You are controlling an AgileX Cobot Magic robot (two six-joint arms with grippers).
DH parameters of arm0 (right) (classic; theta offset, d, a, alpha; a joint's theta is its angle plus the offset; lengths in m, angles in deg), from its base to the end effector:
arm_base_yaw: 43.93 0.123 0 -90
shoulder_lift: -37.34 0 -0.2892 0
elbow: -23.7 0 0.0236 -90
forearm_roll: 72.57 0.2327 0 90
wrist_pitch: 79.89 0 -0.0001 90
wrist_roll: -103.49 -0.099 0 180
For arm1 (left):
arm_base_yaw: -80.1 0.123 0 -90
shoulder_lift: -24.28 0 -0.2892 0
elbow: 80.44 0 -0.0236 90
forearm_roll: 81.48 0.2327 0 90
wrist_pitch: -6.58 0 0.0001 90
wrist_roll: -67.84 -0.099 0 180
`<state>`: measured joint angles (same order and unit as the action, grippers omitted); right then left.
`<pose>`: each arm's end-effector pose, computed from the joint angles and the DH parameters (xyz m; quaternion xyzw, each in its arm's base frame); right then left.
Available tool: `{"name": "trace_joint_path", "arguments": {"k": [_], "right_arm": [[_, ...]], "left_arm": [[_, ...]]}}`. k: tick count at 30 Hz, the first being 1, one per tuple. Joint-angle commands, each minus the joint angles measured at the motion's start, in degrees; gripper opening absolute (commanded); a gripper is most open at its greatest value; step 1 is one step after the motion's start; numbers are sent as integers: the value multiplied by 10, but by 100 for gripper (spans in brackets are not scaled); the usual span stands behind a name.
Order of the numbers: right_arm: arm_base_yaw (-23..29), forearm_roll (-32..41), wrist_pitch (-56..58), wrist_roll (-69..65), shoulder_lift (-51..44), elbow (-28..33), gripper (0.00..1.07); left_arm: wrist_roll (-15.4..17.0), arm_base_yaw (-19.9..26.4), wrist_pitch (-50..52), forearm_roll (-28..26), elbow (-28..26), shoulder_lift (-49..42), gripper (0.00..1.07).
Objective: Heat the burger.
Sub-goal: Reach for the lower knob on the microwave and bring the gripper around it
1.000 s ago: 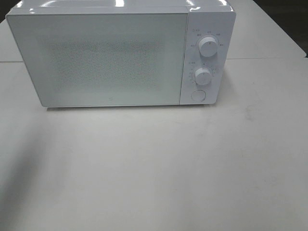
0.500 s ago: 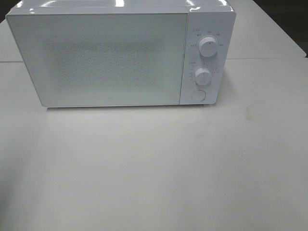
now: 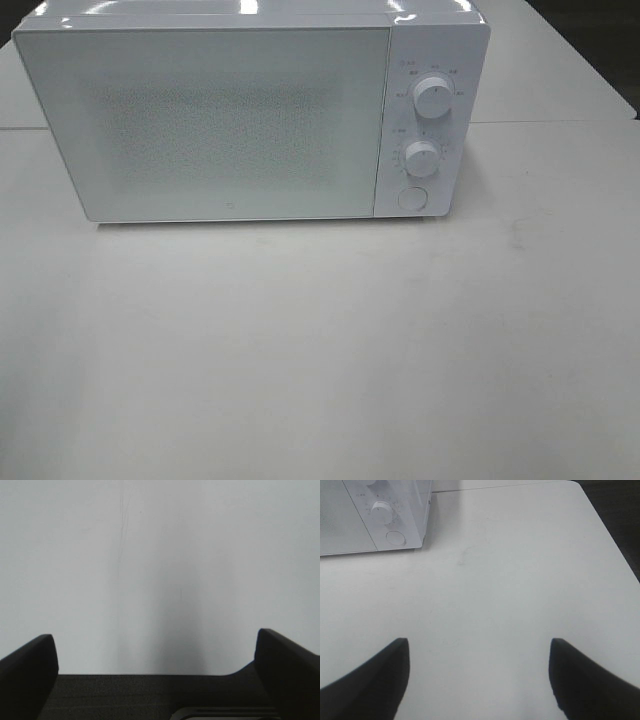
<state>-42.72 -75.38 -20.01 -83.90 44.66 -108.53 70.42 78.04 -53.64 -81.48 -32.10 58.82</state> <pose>-0.0198 -0.0046 0.2706 0.0465 0.8417 0.0159 0.5377 0.0491 -0.0018 0.2600 -0.0043 0.9486 -0.0128 0.3162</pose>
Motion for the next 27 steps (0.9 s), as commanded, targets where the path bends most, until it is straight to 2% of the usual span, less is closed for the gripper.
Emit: {"name": "trace_joint_path", "arguments": {"k": [1, 11, 22, 27], "right_arm": [[0, -1, -5, 2, -15, 2, 74], [0, -1, -5, 2, -15, 2, 74], [0, -1, -5, 2, -15, 2, 74], [0, -1, -5, 2, -15, 2, 74]], "left_arm": [[-2, -7, 9, -8, 3, -34, 101], [1, -11, 10, -29, 3, -116, 101], [1, -11, 11, -29, 3, -270, 101], [1, -11, 11, -33, 3, -288, 101]]}}
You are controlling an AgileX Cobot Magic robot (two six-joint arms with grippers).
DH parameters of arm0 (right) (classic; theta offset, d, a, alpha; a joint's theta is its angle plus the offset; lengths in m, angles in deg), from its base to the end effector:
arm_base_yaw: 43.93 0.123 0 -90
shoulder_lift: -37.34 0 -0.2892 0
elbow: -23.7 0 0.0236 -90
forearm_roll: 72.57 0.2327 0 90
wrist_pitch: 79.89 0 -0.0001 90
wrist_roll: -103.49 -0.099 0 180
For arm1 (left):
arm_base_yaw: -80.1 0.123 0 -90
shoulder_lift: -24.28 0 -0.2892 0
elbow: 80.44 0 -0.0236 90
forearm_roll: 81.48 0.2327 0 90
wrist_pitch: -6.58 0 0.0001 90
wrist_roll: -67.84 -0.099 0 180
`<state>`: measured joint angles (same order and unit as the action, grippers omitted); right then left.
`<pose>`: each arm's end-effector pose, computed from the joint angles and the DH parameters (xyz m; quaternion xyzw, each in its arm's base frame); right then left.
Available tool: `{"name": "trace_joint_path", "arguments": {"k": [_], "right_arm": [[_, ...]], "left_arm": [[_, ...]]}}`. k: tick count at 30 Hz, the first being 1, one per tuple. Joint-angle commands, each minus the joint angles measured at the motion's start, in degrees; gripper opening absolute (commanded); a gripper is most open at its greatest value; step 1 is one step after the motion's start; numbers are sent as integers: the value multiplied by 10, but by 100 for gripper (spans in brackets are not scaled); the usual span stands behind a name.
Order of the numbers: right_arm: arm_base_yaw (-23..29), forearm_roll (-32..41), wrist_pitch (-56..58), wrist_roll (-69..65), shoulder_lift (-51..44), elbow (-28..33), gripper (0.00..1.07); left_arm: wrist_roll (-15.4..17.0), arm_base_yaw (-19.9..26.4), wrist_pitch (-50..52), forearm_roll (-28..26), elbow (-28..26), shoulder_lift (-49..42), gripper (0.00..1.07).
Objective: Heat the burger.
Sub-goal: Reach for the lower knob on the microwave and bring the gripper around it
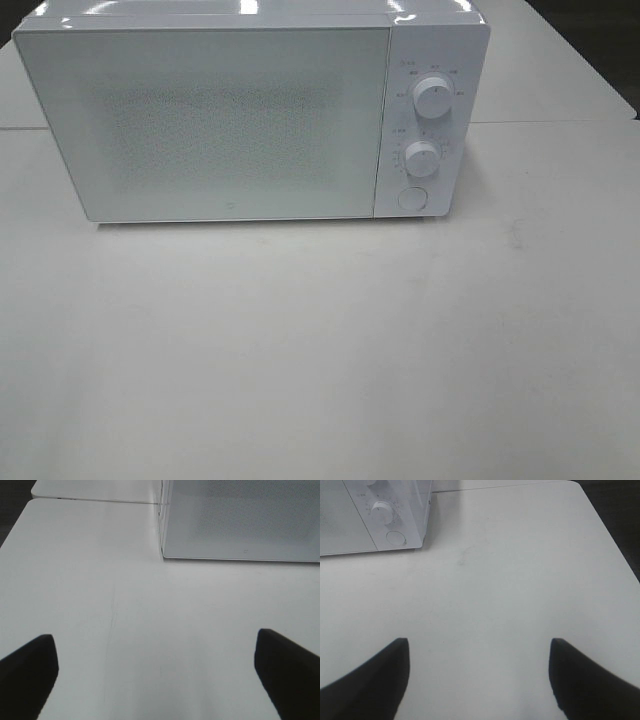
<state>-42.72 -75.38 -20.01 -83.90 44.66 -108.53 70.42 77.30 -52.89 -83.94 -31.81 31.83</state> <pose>-0.0198 -0.0046 0.2706 0.0465 0.8417 0.0159 0.5377 -0.0175 -0.0028 0.2672 0.0022 0.8462 -0.0464 0.5308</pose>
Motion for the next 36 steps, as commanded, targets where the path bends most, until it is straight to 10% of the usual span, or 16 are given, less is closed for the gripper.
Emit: {"name": "trace_joint_path", "arguments": {"k": [1, 36], "right_arm": [[0, -1, -5, 2, -15, 2, 74], [0, -1, -5, 2, -15, 2, 74]], "left_arm": [[1, -3, 4, -8, 1, -18, 101], [1, -3, 4, -8, 1, -18, 101]]}}
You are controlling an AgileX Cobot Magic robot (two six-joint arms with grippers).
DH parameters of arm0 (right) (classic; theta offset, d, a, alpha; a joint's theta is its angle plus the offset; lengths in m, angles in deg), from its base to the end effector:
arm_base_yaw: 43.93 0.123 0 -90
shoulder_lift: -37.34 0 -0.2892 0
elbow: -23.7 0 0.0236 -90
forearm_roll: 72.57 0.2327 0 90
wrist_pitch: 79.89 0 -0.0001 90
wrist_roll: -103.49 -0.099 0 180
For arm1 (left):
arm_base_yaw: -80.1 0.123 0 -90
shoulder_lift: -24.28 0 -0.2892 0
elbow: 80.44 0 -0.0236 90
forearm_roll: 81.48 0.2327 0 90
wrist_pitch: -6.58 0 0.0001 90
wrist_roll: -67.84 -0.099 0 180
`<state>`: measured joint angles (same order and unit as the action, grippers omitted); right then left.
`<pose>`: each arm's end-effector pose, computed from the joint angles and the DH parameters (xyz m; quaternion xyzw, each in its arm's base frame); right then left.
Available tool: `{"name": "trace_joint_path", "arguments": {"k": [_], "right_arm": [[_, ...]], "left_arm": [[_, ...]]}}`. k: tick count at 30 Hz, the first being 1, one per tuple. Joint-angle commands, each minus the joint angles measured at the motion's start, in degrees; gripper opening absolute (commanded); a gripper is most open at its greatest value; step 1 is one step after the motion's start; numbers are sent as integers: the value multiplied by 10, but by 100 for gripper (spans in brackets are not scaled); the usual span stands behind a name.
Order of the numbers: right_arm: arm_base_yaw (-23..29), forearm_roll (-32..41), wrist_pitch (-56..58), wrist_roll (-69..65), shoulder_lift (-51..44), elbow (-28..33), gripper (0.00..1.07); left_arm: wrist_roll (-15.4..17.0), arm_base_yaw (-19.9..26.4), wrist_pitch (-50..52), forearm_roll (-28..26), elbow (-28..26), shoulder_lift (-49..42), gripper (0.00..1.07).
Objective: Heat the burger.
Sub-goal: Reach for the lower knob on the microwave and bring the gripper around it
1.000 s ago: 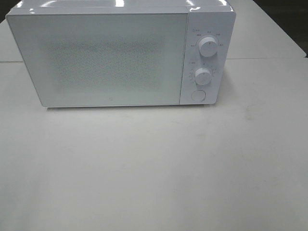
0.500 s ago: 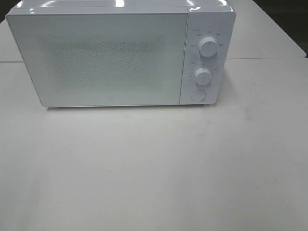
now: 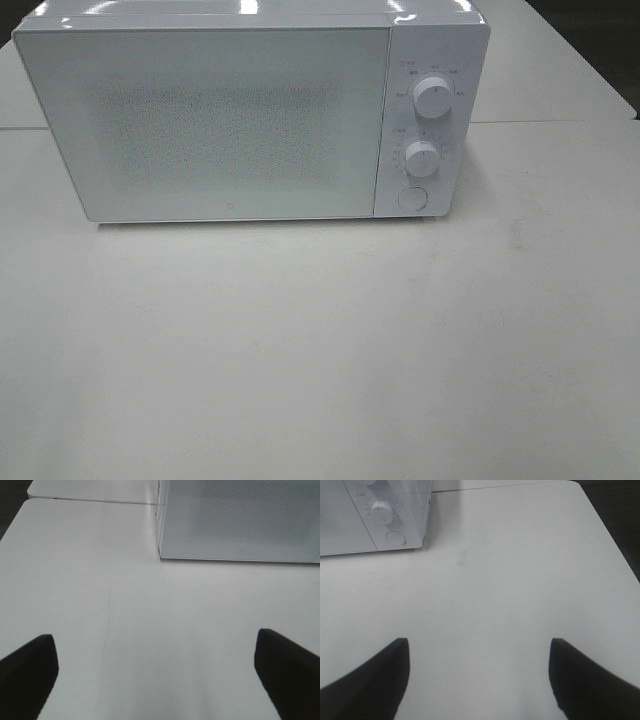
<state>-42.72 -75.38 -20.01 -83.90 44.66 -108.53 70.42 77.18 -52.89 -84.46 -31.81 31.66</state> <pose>-0.0198 -0.0046 0.2706 0.0465 0.8417 0.0159 0.5377 -0.0180 -0.0035 0.2672 0.0033 0.8453 -0.0516 0.5317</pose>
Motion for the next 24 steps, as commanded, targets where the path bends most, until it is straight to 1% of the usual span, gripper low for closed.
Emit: {"name": "trace_joint_path", "arguments": {"k": [1, 7, 12, 14, 21, 22, 24], "right_arm": [[0, -1, -5, 2, -15, 2, 74], [-1, -1, -18, 2, -8, -16, 74], [-1, -2, -41, 2, 22, -24, 74], [-1, -1, -90, -1, 60, -23, 74], [-1, -2, -167, -4, 124, -23, 74], [-1, -2, -193, -4, 147, -22, 74], [-1, -2, -203, -4, 159, -22, 74]], "left_arm": [[1, -2, 4, -3, 1, -16, 101], [1, -2, 4, -3, 1, -16, 101], [1, -2, 4, -3, 1, -16, 101], [1, -2, 4, -3, 1, -16, 101], [1, -2, 4, -3, 1, -16, 101], [1, -2, 4, -3, 1, -16, 101], [1, -2, 4, -3, 1, -16, 101]]}}
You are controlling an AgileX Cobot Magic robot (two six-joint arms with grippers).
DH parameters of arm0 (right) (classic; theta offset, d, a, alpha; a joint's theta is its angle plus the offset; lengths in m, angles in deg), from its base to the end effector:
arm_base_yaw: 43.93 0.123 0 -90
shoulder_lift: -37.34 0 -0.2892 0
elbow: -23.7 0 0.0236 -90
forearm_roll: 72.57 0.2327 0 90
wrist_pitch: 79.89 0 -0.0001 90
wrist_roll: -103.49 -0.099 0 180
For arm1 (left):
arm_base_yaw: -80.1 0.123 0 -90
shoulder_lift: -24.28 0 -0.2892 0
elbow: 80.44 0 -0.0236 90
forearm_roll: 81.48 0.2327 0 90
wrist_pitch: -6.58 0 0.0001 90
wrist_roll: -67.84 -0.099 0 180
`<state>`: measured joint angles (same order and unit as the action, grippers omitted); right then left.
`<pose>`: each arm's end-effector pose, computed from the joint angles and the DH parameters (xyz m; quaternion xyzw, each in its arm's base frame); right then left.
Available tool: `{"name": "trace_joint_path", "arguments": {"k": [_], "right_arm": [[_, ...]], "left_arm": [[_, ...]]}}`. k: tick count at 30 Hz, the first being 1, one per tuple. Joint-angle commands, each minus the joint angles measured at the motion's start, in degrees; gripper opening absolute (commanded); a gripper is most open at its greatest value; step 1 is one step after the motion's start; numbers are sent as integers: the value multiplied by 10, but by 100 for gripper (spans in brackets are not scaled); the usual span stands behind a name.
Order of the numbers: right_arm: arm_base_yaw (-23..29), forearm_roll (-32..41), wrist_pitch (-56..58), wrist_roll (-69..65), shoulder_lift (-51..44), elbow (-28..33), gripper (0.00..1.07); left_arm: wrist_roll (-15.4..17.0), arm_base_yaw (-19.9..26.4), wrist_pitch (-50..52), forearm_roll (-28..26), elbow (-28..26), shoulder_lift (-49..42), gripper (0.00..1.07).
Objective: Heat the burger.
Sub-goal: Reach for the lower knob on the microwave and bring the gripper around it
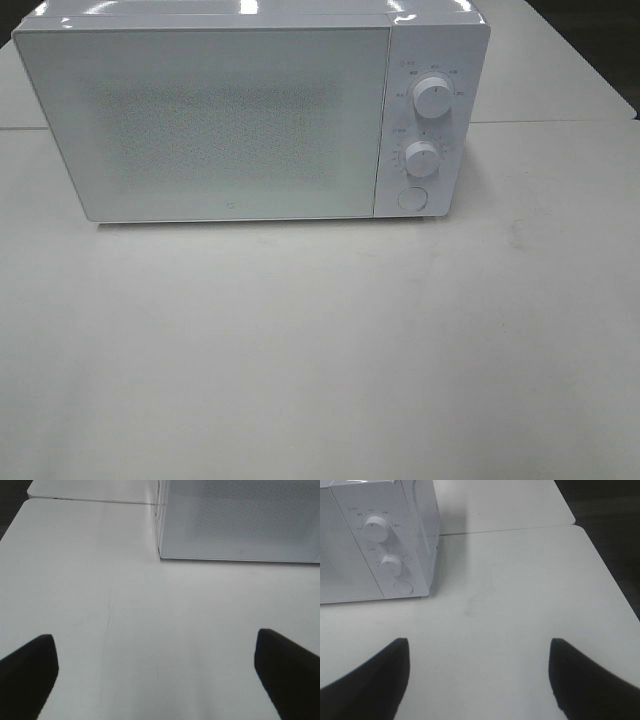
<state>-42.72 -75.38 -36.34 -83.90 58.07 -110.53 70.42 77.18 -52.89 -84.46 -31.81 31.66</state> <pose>0.0265 -0.0028 0.3058 0.0393 0.8182 0.0190 0.5732 -0.0180 -0.0035 0.2672 0.0033 0.8453 -0.0516 0.5317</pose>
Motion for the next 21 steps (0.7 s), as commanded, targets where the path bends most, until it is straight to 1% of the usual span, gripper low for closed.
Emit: {"name": "trace_joint_path", "arguments": {"k": [1, 3, 4, 8, 9, 11, 15, 19, 21], "right_arm": [[-1, -2, -66, -4, 46, -2, 74], [-1, -2, -80, -4, 55, -2, 74], [-1, -1, -104, -4, 78, -2, 74], [-1, -1, -136, -4, 110, -2, 74], [-1, -1, -159, -4, 133, -2, 74], [-1, -1, -167, -4, 142, -2, 74], [-1, -1, -210, -4, 198, -2, 74], [-1, -1, -238, -4, 228, -2, 74], [-1, -1, -271, -4, 258, -2, 74]], "left_arm": [[1, -2, 4, -3, 1, -16, 101], [1, -2, 4, -3, 1, -16, 101], [1, -2, 4, -3, 1, -16, 101], [1, -2, 4, -3, 1, -16, 101], [1, -2, 4, -3, 1, -16, 101], [1, -2, 4, -3, 1, -16, 101], [1, -2, 4, -3, 1, -16, 101], [1, -2, 4, -3, 1, -16, 101], [1, -2, 4, -3, 1, -16, 101]]}}
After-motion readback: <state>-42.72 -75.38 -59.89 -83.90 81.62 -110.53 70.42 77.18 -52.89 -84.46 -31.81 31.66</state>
